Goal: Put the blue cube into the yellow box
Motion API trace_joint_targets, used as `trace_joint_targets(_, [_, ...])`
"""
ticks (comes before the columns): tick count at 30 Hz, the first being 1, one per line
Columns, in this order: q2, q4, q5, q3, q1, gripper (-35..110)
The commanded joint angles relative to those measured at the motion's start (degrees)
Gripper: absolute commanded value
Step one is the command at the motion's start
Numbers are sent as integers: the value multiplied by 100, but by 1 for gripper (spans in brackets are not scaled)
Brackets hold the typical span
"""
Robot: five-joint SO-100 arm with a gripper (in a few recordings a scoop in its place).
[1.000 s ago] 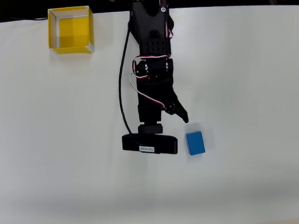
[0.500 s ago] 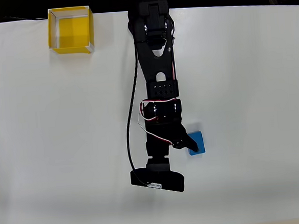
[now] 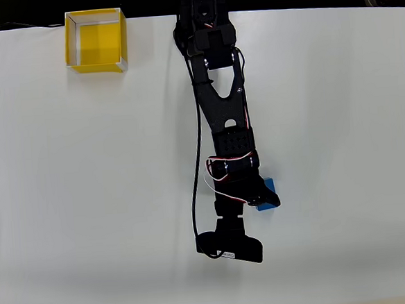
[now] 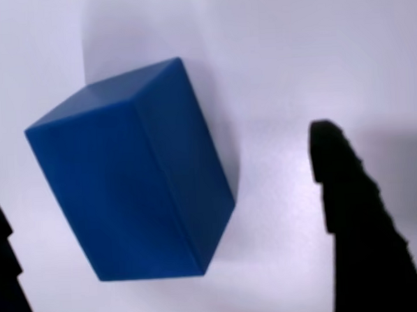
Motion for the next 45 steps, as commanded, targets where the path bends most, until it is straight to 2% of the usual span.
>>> trace_joint_targets(1, [229, -132, 62, -615, -167, 48])
trace_joint_targets(15, [-193, -492, 325, -352, -580, 46])
trace_joint_targets(33, [-264, -483, 580, 105, -896, 31])
trace_joint_targets(45, [-211, -527, 141, 211, -747, 20])
